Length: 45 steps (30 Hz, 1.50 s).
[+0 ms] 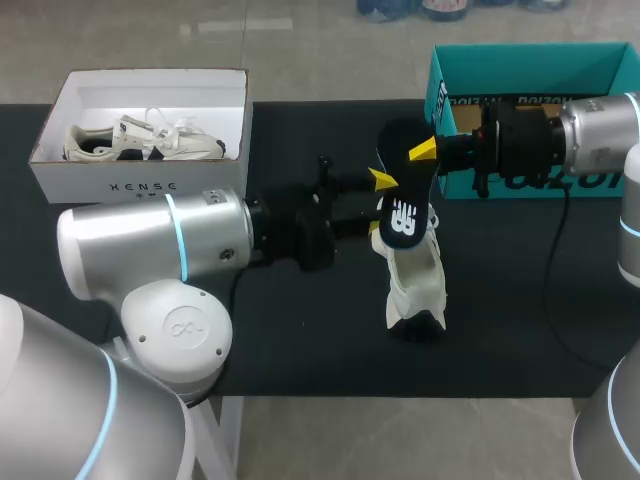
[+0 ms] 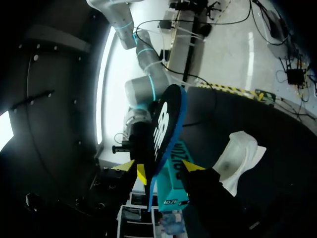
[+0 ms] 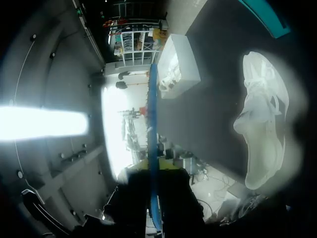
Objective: Take the shoe out of the shoebox, open the shoe tongue, remove and reinsert the insole, then place the shoe into the shoebox
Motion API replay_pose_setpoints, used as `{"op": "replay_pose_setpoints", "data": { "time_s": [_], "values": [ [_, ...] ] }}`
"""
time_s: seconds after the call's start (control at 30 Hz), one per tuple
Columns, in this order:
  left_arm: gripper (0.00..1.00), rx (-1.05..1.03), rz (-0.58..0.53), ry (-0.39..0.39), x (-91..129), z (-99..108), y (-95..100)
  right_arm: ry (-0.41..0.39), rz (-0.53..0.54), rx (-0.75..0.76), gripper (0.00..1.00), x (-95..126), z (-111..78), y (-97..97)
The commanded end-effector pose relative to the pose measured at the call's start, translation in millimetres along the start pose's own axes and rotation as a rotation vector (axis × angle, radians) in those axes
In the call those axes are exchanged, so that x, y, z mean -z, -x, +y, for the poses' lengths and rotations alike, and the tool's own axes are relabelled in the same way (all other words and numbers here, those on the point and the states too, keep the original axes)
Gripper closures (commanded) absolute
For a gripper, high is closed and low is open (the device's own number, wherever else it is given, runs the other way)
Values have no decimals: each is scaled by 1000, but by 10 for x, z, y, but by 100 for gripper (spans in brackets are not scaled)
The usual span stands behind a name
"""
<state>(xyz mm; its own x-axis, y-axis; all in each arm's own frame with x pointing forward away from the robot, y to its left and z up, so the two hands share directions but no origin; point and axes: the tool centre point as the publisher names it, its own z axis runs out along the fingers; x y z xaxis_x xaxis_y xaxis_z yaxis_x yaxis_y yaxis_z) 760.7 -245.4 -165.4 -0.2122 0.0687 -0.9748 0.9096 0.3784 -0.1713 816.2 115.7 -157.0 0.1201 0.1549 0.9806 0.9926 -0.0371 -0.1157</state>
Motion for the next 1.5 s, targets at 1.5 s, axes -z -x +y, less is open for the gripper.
{"op": "replay_pose_setpoints", "data": {
  "time_s": [1.5],
  "values": [
    [0, -13, 519, -33, 696, 565, 389, 4, 0, 0, 100, -10, -10, -1]
  ]
}}
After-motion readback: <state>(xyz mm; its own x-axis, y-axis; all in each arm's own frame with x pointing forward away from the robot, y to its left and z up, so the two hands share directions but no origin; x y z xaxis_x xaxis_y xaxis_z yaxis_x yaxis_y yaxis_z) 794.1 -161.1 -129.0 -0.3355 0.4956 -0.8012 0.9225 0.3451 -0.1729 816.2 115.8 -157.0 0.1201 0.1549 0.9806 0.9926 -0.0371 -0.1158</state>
